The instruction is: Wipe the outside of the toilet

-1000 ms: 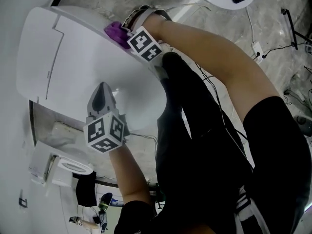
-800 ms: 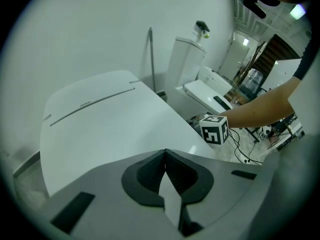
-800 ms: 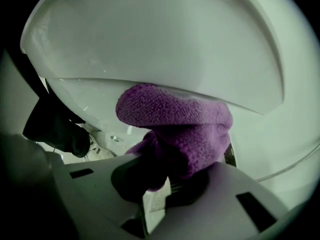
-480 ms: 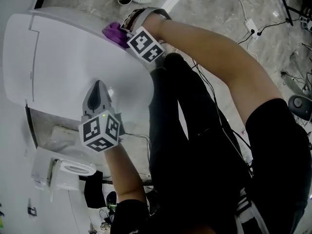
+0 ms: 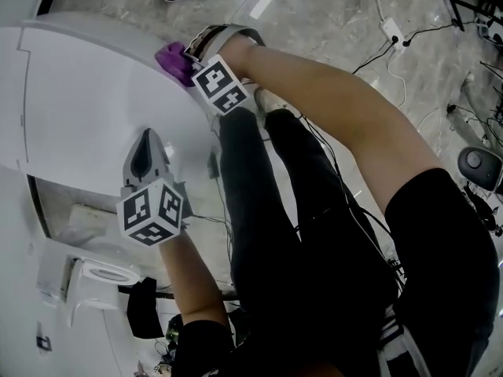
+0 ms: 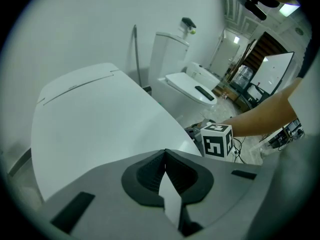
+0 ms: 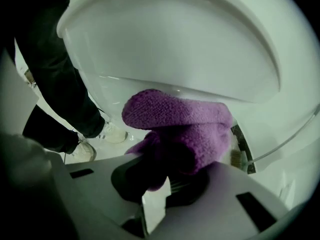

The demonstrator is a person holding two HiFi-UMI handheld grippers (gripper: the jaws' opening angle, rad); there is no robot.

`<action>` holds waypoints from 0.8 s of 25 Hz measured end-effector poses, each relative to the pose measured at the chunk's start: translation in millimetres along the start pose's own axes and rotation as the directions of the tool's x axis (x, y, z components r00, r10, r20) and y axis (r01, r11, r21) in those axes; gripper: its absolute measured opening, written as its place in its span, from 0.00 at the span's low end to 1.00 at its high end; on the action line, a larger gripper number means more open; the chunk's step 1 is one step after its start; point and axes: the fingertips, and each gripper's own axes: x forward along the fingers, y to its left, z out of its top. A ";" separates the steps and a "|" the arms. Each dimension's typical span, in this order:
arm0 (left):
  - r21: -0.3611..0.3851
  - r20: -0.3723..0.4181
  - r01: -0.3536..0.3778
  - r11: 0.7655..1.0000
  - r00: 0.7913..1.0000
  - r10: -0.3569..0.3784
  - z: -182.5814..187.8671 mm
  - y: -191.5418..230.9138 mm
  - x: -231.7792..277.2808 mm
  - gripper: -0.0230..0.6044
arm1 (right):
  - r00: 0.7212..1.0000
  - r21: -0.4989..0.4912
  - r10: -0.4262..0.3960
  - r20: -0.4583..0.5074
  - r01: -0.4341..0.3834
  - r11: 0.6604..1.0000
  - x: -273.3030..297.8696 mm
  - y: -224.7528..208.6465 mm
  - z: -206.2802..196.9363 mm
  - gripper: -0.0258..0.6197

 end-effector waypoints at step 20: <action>-0.272 -0.013 -0.157 0.949 0.987 0.160 -145.7 -73.3 -63.1 0.05 | 0.999 0.208 0.032 -0.036 -0.024 0.978 -16.4 136.3 38.2 0.12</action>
